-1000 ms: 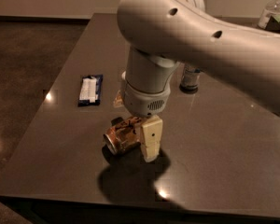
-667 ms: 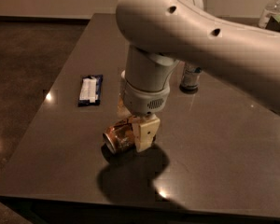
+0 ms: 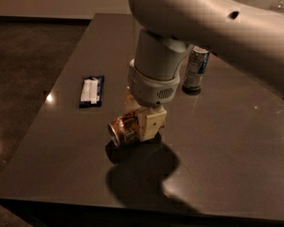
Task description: Pick orange can
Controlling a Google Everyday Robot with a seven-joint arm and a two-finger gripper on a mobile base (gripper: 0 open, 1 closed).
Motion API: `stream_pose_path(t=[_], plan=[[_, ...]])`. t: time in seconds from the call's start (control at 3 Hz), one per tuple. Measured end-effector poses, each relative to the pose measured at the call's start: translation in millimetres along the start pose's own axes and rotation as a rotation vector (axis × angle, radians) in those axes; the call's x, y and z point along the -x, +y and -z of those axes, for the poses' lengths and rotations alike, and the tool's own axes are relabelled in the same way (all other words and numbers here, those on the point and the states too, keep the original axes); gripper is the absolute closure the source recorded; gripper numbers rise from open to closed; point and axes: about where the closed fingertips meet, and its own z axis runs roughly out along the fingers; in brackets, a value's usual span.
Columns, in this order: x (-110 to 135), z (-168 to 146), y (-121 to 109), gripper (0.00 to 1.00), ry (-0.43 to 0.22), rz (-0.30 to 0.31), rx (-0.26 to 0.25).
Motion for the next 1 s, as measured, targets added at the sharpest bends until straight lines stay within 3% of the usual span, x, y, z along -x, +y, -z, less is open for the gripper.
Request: stream_pose_path(t=[0.33, 1.0], plan=[[-7.2, 28.3, -6.1, 1.0, -0.021, -0.005, -0.036], [-10.5, 102.6, -9.1, 1.0, -0.068, 0.031, -0.131]])
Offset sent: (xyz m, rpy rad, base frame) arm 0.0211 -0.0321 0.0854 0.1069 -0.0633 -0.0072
